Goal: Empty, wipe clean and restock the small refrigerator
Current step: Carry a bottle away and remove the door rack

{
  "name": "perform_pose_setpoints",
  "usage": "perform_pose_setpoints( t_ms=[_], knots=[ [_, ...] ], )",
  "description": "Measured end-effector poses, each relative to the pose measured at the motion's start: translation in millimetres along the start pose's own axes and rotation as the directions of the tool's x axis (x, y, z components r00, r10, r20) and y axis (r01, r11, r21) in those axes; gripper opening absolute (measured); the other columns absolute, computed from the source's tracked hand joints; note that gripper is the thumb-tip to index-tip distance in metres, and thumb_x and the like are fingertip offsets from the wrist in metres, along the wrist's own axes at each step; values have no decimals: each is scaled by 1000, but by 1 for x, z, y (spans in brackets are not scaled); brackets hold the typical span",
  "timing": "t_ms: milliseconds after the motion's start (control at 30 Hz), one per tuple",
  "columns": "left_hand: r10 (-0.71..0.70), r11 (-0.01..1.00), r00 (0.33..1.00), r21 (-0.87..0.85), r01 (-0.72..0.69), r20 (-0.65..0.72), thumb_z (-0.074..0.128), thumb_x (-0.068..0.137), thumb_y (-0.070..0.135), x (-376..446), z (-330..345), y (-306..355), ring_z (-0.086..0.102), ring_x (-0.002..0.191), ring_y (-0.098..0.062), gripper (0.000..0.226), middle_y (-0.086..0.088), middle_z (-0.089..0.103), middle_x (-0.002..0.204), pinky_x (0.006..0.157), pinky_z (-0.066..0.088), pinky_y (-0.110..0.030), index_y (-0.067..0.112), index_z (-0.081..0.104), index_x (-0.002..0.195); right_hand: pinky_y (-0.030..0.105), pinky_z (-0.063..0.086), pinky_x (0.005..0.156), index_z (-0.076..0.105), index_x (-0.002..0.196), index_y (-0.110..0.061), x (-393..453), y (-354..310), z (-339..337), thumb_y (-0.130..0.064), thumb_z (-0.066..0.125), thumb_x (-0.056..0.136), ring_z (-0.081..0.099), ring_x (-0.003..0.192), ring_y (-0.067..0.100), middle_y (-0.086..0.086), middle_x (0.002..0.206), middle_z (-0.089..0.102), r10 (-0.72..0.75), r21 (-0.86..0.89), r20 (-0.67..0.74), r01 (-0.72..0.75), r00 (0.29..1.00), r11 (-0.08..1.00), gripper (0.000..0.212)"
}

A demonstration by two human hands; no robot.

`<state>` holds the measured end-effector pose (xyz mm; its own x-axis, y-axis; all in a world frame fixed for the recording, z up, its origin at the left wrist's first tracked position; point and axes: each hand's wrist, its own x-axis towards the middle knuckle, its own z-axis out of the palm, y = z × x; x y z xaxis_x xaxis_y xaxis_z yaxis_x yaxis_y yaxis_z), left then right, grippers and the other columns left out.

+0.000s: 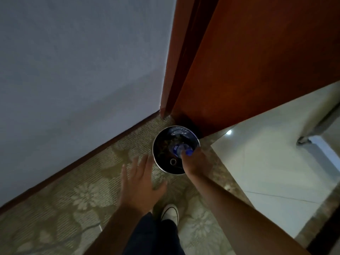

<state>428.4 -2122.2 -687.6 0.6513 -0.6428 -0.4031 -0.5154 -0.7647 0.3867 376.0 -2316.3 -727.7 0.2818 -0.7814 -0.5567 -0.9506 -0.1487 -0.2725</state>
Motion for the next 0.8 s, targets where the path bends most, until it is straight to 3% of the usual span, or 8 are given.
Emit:
perform_pose_setpoints(
  t_ms=[67, 167, 367, 467, 567, 700, 800],
  knots=[
    [12, 999, 1000, 37, -12, -7, 31, 88, 77, 6, 27, -11, 9, 157, -27, 94, -4, 21, 168, 123, 10, -59, 18, 22, 161, 42, 52, 86, 49, 134, -7, 26, 1, 32, -53, 56, 96, 65, 113, 37, 19, 128, 65, -25, -62, 49, 28, 998, 998, 60],
    [72, 997, 997, 36, -71, -26, 45, 90, 70, 8, 61, -27, 28, 152, -32, 88, -10, 39, 161, 117, 28, -66, 10, 40, 155, 42, 51, 87, 52, 130, -5, 54, 4, 70, -55, 51, 99, 63, 115, 38, 20, 126, 64, -37, -147, 118, 54, 992, 988, 59],
    [-15, 997, 1000, 72, 14, 19, 46, 85, 75, 5, 72, -41, 31, 151, -33, 92, -9, 36, 163, 115, 31, -64, 15, 40, 154, 38, 47, 86, 57, 132, -15, 46, 16, 85, -49, 56, 93, 63, 115, 34, 17, 129, 63, 21, -83, 179, -6, 984, 997, 52],
    [-63, 996, 998, 60, 62, 21, 43, 85, 76, -14, 46, -24, 29, 152, -32, 93, -6, 31, 165, 118, 27, -62, 18, 35, 156, 37, 50, 92, 51, 140, -16, -2, 17, 52, -44, 59, 93, 62, 119, 33, 13, 140, 57, -75, -14, 194, 79, 978, 997, 55],
    [-139, 990, 989, 38, 137, 46, 37, 88, 77, -44, 1, 3, 14, 157, -29, 93, -5, 18, 170, 122, 18, -61, 22, 22, 161, 41, 47, 102, 43, 148, -22, -61, 9, -5, -47, 55, 97, 54, 128, 29, 8, 145, 54, -200, -106, 210, 226, 957, 968, 59],
    [-204, 979, 979, 22, 204, 20, 39, 88, 73, -103, -68, 44, 23, 154, -32, 90, -10, 27, 167, 120, 21, -64, 19, 25, 158, 46, 41, 109, 37, 152, -26, -144, -10, -88, -50, 49, 97, 44, 138, 26, 5, 153, 46, -452, -262, 199, 492, 870, 830, 61],
    [-277, 961, 960, 15, 278, -30, 32, 85, 74, -146, -118, 72, 14, 156, -33, 94, -11, 21, 168, 123, 11, -61, 18, 22, 160, 49, 40, 112, 43, 151, -24, -204, -33, -145, -54, 40, 95, 41, 140, 30, 7, 148, 51, -593, -270, 150, 610, 791, 745, 63]
  ],
)
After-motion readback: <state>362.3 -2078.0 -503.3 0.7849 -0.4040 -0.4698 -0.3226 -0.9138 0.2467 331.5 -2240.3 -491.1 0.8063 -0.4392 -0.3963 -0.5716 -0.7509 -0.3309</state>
